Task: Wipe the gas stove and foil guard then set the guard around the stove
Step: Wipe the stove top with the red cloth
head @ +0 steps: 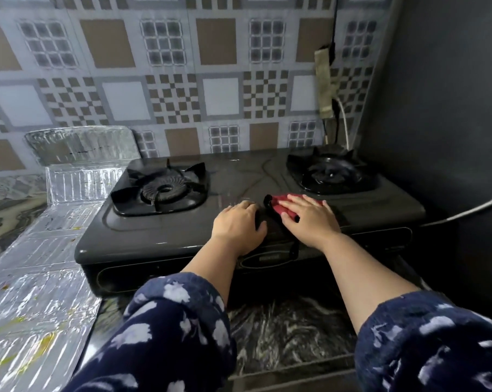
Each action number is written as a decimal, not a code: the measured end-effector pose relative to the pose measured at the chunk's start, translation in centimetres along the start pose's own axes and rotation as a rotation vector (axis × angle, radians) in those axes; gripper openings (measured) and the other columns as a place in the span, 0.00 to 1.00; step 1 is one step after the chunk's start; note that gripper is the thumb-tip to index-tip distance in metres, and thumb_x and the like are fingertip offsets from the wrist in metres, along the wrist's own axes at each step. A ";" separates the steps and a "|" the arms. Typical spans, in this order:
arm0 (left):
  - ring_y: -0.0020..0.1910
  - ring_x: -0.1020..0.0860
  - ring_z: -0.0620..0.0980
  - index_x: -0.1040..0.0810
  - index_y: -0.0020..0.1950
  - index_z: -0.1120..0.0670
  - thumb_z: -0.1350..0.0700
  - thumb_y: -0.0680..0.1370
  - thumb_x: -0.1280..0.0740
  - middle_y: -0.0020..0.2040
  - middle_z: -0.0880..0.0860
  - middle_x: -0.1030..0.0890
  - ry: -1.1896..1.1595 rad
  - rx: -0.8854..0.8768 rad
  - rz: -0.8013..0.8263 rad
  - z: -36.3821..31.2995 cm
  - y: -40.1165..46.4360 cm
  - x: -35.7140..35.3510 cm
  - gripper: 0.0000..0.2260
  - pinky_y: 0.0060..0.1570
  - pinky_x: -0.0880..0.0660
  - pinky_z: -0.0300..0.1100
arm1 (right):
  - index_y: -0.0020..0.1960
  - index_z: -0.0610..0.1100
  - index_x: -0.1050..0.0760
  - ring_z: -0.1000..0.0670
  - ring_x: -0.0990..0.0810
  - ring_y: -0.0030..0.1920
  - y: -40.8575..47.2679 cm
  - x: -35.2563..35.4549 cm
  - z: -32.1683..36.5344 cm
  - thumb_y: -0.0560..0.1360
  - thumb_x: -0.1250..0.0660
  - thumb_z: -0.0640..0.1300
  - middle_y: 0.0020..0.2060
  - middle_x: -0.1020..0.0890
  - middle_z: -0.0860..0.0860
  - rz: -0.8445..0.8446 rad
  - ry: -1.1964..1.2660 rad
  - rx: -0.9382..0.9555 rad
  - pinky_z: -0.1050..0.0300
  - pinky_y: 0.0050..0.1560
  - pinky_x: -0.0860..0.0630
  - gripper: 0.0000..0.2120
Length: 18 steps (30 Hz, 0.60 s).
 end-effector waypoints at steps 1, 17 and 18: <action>0.63 0.27 0.54 0.30 0.68 0.51 0.44 0.77 0.41 0.68 0.49 0.28 -0.002 -0.010 -0.005 -0.7 0.4 0.0 0.22 0.62 0.32 0.46 | 0.69 0.63 0.37 0.52 0.45 0.75 0.0 0.3 -0.9 0.76 0.48 0.62 0.73 0.38 0.60 -0.004 0.001 -0.010 0.43 0.74 0.55 0.22; 0.55 0.22 0.54 0.26 0.64 0.52 0.40 0.76 0.43 0.59 0.49 0.24 0.043 -0.063 0.014 -9.0 4.7 -2.7 0.23 0.45 0.27 0.46 | 0.66 0.60 0.31 0.52 0.41 0.73 -0.8 4.6 -15.1 0.76 0.45 0.57 0.70 0.32 0.59 -0.122 0.022 -0.161 0.41 0.72 0.55 0.19; 0.54 0.22 0.54 0.25 0.63 0.51 0.40 0.76 0.43 0.58 0.49 0.24 0.049 -0.061 -0.006 -9.0 4.6 -2.7 0.23 0.45 0.28 0.46 | 0.66 0.60 0.31 0.52 0.41 0.73 -0.8 4.9 -16.1 0.76 0.46 0.57 0.70 0.32 0.59 -0.119 0.017 -0.180 0.41 0.72 0.55 0.19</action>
Point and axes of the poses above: each hand's wrist, its own y-axis towards the middle knuckle, its own x-axis out of the back of the hand, z = x × y, the point moved 6 cm from there along y, towards the middle knuckle
